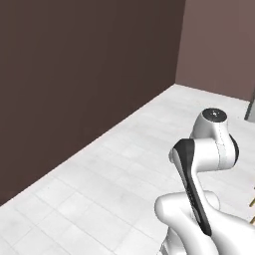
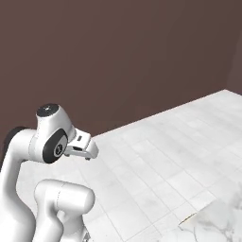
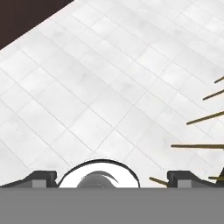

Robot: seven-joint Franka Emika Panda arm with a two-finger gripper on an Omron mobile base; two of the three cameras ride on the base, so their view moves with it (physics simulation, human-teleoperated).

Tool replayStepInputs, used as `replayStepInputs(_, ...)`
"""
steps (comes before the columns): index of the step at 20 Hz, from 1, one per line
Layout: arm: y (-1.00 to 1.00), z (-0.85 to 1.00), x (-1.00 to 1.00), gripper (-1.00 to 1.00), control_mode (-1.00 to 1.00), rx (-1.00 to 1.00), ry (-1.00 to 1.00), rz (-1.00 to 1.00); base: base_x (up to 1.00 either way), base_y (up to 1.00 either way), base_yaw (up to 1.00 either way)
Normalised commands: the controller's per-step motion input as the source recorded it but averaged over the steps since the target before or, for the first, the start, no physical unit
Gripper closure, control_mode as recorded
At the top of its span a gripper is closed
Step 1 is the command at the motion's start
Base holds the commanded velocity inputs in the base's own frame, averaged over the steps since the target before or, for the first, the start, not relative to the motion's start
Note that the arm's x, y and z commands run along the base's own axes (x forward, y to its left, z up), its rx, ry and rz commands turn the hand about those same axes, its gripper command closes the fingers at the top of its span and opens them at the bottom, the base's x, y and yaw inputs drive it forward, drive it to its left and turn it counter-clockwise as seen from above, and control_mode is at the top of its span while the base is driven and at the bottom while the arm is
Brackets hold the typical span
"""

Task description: Pick the egg and butter from the fridge and place them by the bowl for mixing.

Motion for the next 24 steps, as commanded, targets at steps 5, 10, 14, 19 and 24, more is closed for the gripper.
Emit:
replayStepInputs(5,0.0,0.0,0.0,-1.0,1.0,0.0,0.0,0.0,0.52,0.06,-0.48)
replayStepInputs(10,0.0,0.0,0.0,-1.0,1.0,0.0,0.0,0.0,0.55,0.06,-0.44)
replayStepInputs(14,0.0,0.0,0.0,-1.0,1.0,0.0,0.0,0.0,0.59,0.05,-0.37)
replayStepInputs(19,0.0,0.0,0.0,-1.0,1.0,0.0,0.0,0.0,0.58,0.05,-0.4)
replayStepInputs(24,0.0,0.0,0.0,-1.0,1.0,0.0,0.0,0.0,0.57,0.07,-0.43)
